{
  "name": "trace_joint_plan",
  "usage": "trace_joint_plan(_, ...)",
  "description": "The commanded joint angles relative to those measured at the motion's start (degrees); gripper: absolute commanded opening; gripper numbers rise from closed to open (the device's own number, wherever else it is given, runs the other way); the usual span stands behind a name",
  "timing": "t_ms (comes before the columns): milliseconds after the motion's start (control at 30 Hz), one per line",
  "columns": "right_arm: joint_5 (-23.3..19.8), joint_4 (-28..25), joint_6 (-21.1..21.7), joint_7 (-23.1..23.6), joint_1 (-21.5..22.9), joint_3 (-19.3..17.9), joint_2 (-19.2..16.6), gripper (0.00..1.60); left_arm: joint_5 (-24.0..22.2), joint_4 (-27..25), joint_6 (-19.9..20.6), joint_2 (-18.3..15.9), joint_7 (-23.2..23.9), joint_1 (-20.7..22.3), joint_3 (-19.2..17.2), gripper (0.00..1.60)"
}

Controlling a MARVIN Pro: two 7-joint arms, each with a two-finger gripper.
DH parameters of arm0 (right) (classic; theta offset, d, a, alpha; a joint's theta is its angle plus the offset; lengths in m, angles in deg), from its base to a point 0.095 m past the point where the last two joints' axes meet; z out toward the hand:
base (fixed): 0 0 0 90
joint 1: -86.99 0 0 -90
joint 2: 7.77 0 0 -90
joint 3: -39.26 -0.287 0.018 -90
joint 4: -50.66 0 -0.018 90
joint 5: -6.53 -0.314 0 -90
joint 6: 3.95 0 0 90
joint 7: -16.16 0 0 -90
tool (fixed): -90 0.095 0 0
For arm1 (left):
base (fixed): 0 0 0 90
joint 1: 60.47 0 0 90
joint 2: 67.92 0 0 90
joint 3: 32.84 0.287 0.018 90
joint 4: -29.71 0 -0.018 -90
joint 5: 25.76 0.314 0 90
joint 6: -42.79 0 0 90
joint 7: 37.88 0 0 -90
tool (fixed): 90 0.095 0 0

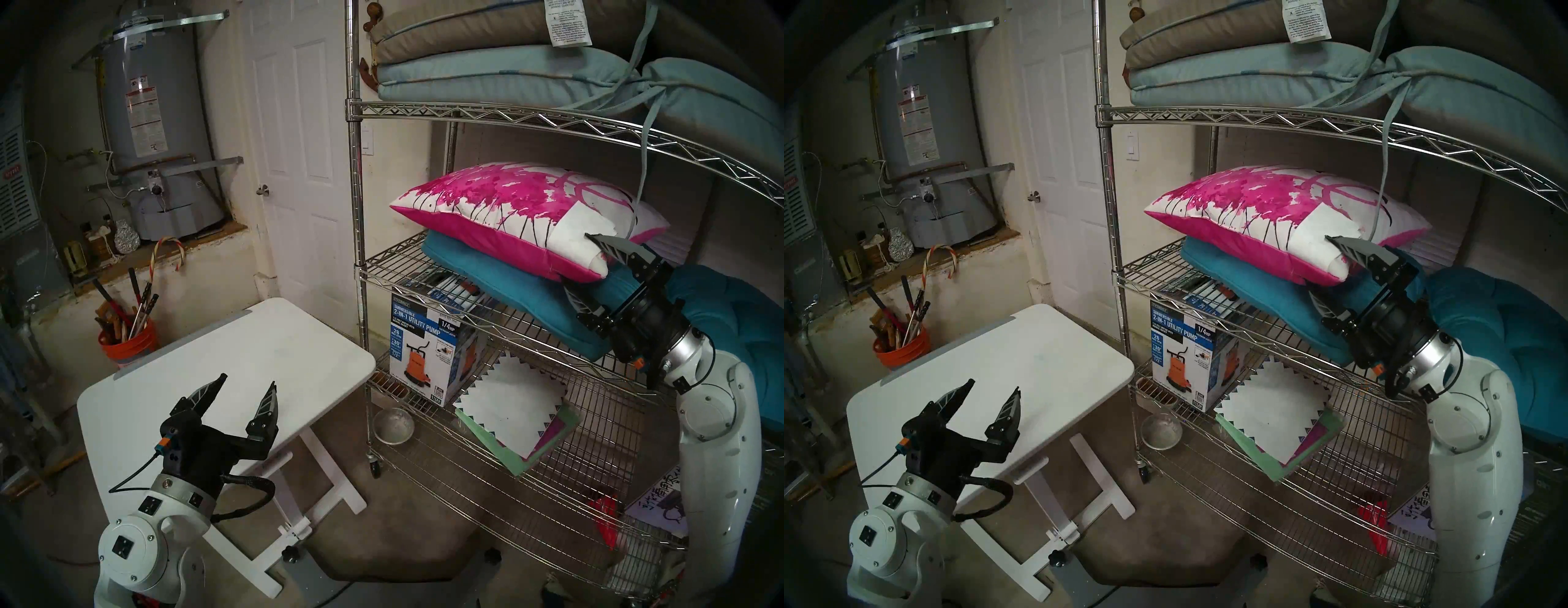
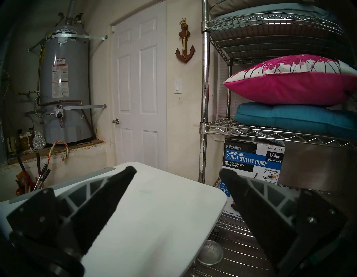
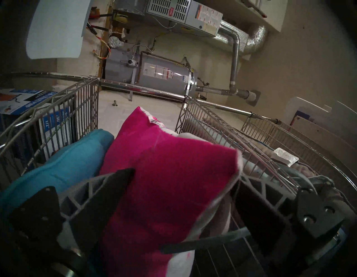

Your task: Take cushion off the shelf

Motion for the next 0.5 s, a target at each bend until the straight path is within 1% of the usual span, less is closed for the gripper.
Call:
trace_joint_plan(0, -1.96, -1.11, 0.65, 1.44, 2.78, 1.22, -1.62, 1.6, 0.03, -1.19, -0.12, 0.09, -0.09, 0.04, 0.01, 1.6)
trace_joint_plan(67, -2.13, -0.82, 0.6, 1.66, 2.87, 1.49, -1.68, 1.6, 0.04, -1.2, -0.11, 0.09, -0.1, 0.04, 0.01, 1.6)
trace_joint_plan(100, -2.77, -0.46, 0.37, 2.0, 2.84, 1.71, -1.72, 0.78, 0.04, -1.21, -0.11, 0.09, -0.1, 0.03, 0.01, 1.6)
trace_joint_plan(133, -2.63, -0.37, 0.22, 1.92, 2.72, 1.71, -1.6, 0.0, 0.04, -1.21, -0.11, 0.09, -0.1, 0.03, 0.01, 1.6)
trace_joint_plan(333, -2.25, 0.32, -0.6, 1.58, 2.06, 1.52, -1.1, 0.0, 0.05, -1.22, -0.1, 0.1, -0.11, 0.02, 0.01, 1.6)
trace_joint_plan(467, -2.02, 1.26, -1.63, 1.06, 1.51, 0.61, -1.19, 0.0, 0.05, -1.22, -0.1, 0.1, -0.11, 0.02, 0.01, 1.6)
